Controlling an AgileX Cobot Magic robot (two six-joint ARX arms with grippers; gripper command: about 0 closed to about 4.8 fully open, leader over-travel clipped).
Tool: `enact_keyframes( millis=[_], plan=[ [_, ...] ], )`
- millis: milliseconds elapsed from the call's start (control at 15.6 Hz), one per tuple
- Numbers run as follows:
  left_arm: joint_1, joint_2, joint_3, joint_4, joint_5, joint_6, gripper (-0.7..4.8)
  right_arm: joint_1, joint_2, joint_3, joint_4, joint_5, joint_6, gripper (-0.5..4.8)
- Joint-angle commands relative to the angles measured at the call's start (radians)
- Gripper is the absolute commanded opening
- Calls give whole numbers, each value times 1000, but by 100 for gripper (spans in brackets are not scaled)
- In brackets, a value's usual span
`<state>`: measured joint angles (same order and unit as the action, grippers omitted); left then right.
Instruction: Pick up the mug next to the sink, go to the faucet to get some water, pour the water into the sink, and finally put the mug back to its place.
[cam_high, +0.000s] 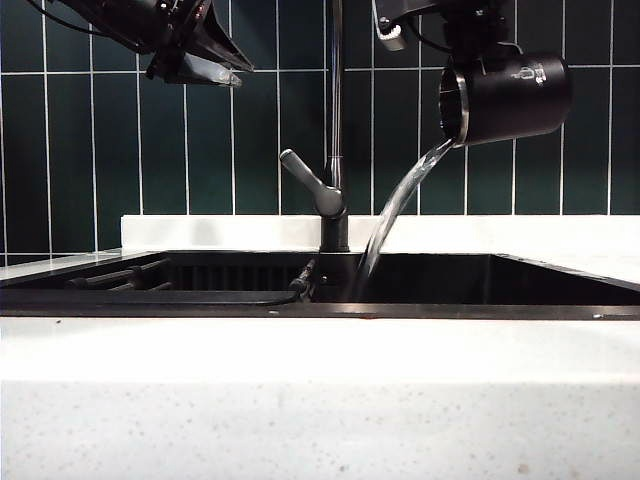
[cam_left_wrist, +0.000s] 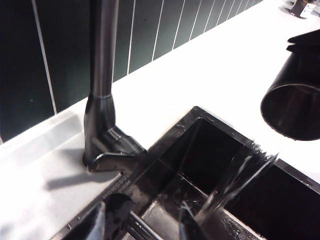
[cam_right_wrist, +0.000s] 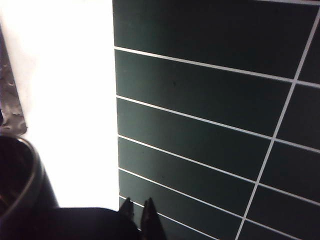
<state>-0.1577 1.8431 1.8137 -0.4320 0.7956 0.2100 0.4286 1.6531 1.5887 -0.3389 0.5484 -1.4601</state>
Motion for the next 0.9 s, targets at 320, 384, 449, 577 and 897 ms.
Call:
enact_keyframes(
  millis=[320, 384, 449, 577, 897],
  plan=[
    [-1, -24, 2, -50, 1, -1, 184, 34, -17, 6, -32, -8, -8, -2],
    [-2, -30, 2, -49, 2, -1, 184, 34, -17, 6, -34, -7, -8, -1],
    [-2, -31, 2, -48, 2, -1, 184, 34, -18, 6, -34, -6, -8, -1],
    [-2, -31, 2, -50, 1, -1, 184, 34, -19, 6, -35, -7, -8, -1],
    [-5, -37, 2, -77, 2, -21, 183, -6, -19, 6, -25, -8, 223, -1]
  ],
)
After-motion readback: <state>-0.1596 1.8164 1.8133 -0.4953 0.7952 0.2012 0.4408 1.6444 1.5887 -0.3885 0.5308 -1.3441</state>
